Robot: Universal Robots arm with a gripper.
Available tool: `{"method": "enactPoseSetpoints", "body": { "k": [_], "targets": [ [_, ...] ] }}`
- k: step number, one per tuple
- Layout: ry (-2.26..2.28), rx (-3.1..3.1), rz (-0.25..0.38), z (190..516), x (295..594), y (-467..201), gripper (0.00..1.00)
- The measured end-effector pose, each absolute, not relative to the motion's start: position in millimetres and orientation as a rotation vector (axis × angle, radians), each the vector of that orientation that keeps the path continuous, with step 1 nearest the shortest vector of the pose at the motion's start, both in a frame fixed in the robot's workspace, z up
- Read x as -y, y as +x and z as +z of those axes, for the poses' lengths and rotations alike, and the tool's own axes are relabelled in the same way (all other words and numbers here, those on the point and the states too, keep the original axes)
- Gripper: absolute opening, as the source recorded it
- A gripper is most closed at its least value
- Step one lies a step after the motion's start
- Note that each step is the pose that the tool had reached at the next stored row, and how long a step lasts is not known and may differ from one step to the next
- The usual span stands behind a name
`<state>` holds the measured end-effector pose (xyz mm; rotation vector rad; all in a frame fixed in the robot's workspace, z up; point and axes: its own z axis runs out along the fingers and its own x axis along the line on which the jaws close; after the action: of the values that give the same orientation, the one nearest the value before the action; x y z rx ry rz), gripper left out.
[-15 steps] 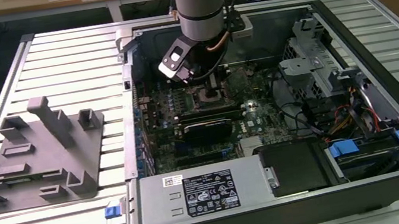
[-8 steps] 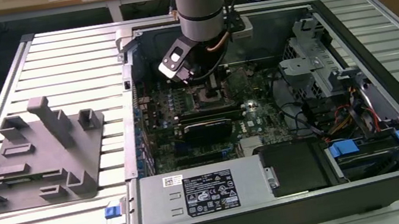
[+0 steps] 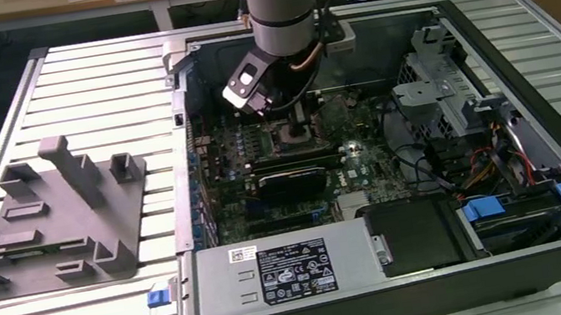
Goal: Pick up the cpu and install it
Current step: 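Place the cpu into insertion slot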
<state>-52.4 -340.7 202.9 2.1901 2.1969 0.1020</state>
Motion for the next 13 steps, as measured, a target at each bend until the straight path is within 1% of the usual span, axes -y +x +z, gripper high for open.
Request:
{"method": "enactPoseSetpoints", "body": {
  "k": [13],
  "targets": [
    [2.191,-2.196,0.102,239.8,340.7,-52.4,0.11]
  ]
}}
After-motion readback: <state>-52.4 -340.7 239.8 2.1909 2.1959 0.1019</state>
